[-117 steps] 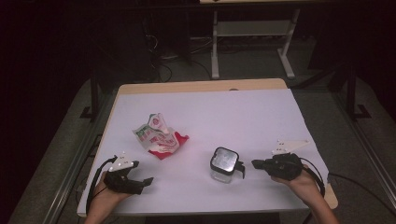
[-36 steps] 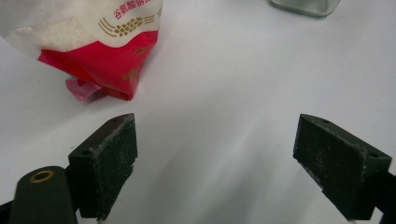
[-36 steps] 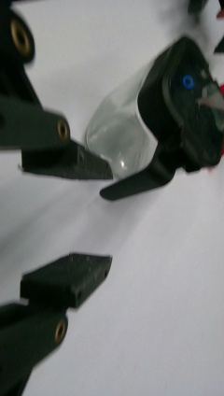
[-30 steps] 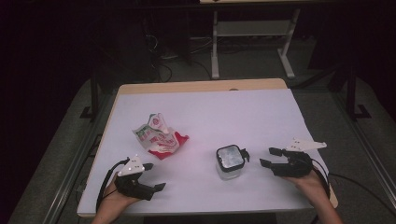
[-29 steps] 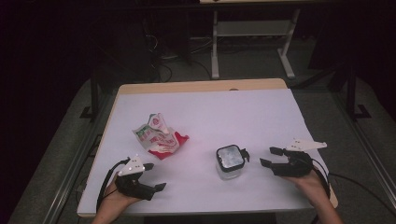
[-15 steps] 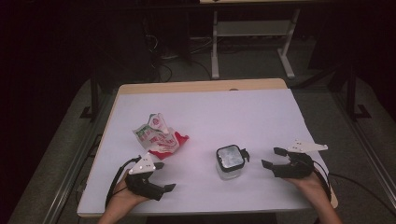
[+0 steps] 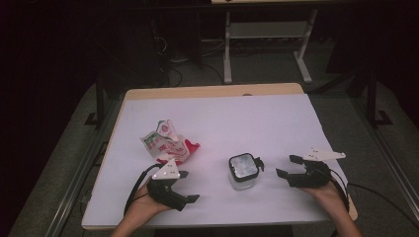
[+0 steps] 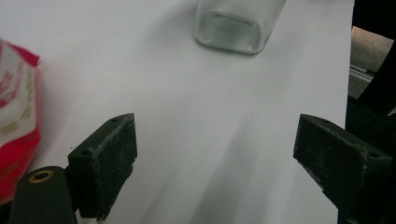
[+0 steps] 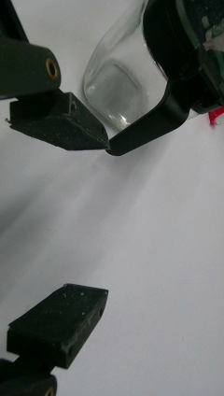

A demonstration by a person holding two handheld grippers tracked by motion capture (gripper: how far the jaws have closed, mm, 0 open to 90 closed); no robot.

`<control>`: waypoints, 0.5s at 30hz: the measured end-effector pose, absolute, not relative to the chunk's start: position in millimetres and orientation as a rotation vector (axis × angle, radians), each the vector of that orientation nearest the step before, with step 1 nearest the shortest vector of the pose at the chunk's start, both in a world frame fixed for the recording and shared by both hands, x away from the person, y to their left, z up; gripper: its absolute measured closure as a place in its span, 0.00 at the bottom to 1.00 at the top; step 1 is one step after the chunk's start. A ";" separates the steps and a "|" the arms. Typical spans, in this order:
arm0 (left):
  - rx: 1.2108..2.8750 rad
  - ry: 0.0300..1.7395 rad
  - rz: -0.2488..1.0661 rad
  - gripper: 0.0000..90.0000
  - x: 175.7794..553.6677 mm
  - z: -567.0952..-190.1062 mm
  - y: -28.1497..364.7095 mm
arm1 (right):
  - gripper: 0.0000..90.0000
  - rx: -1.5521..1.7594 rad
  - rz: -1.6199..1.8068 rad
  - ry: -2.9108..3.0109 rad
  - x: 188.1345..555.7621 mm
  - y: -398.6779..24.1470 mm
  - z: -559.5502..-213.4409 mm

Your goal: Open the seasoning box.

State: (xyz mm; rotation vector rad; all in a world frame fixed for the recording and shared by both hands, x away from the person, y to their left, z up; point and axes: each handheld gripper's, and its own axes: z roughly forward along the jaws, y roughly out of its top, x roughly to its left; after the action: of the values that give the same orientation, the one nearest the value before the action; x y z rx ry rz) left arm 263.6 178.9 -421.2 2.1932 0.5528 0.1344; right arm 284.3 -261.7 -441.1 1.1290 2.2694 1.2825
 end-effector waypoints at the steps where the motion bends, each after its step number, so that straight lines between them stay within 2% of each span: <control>1: 2.200 0.543 0.129 0.14 265.2 -420.5 176.2 | 0.25 1.130 1.284 2.270 284.4 -262.0 -441.6; 15: 2.193 0.500 0.106 0.14 279.8 -413.9 151.4 | 0.25 1.126 1.316 2.262 286.3 -262.8 -443.7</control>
State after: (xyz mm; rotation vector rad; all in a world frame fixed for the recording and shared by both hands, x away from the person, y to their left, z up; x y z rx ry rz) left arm 279.8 151.4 -413.9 2.1928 0.5003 0.1063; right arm 286.3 -262.8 -443.7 1.1264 2.2619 1.3156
